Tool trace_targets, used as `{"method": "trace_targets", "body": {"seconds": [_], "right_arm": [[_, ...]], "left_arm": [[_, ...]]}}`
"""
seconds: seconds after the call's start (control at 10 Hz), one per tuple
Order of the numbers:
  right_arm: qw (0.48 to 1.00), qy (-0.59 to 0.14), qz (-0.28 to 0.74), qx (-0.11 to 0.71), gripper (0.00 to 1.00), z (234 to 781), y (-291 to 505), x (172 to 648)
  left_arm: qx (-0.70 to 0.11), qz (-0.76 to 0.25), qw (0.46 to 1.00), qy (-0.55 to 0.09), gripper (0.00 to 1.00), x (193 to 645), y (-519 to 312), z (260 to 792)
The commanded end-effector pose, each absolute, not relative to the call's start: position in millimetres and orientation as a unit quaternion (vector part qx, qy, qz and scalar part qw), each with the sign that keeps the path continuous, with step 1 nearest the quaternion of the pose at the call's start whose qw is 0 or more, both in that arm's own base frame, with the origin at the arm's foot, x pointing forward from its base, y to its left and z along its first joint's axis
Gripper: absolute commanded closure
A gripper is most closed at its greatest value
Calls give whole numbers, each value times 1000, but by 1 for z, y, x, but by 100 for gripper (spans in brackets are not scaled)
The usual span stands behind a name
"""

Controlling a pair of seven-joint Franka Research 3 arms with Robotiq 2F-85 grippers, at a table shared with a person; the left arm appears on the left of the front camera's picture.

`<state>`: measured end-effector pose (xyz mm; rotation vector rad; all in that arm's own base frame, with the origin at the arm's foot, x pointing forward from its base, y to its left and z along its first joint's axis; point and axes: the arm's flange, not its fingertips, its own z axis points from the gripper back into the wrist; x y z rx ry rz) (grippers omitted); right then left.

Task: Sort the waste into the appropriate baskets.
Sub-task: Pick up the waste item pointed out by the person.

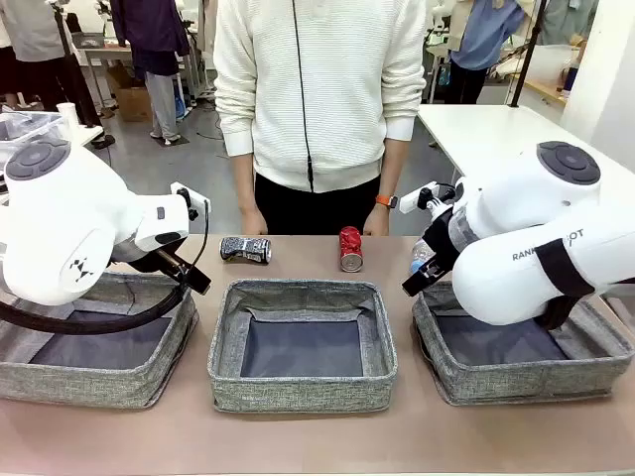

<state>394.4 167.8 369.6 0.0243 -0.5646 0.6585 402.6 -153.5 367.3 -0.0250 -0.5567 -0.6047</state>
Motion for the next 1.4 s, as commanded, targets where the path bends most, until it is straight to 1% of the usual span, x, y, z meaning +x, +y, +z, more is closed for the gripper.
{"method": "trace_targets", "body": {"seconds": [0.0,1.1,1.2,1.3], "right_arm": [[907,-274,319,12,0,370,168,394],[907,-274,319,12,0,370,168,394],[903,-293,315,8,0,419,156,377],[886,-334,323,3,0,471,143,347]], "left_arm": [[-12,-294,917,-268,0,403,-153,370],[-12,-294,917,-270,0,403,-154,367],[-34,-348,896,-272,0,387,-147,419],[-19,-363,880,-306,0,367,-134,473]]}}
